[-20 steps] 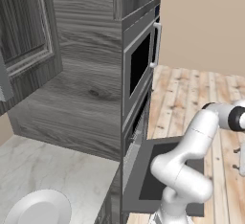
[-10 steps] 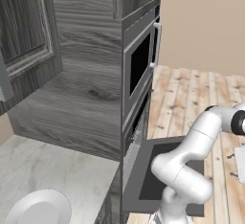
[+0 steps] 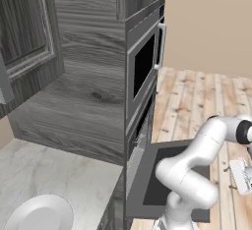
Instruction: Place the fish on the bottom rack of the oven, and slide the tray back inside. Close the oven door.
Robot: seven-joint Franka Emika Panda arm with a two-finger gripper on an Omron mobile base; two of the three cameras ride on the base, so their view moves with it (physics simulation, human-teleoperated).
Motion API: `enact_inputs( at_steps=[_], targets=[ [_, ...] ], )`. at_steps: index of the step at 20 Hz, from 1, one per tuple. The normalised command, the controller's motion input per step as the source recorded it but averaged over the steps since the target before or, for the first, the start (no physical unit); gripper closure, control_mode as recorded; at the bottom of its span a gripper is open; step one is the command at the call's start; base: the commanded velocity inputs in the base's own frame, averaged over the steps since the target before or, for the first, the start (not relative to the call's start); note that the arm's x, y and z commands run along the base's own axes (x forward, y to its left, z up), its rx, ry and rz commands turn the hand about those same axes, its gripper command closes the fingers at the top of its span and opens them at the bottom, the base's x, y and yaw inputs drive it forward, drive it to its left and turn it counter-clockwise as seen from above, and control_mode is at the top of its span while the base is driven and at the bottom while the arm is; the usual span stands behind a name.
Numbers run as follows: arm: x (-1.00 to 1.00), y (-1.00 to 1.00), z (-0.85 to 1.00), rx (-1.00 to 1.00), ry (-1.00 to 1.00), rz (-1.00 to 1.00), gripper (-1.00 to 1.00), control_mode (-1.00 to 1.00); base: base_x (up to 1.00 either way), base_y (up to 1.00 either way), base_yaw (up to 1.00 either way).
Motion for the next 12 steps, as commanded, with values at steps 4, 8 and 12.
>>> enact_inputs(
  at_steps=[4, 8, 12],
  targets=[
    [0.19, 0.00, -0.84, 0.00, 0.00, 0.00, -1.00, -1.00, 0.00, 0.00, 0.00],
    [0.35, 0.00, -0.73, 0.04, 0.00, 0.00, -1.00, -1.00, 0.00, 0.00, 0.00],
    [0.50, 0.00, -0.62, 0.09, 0.00, 0.00, -1.00, -1.00, 0.00, 0.00, 0.00]
  ],
)
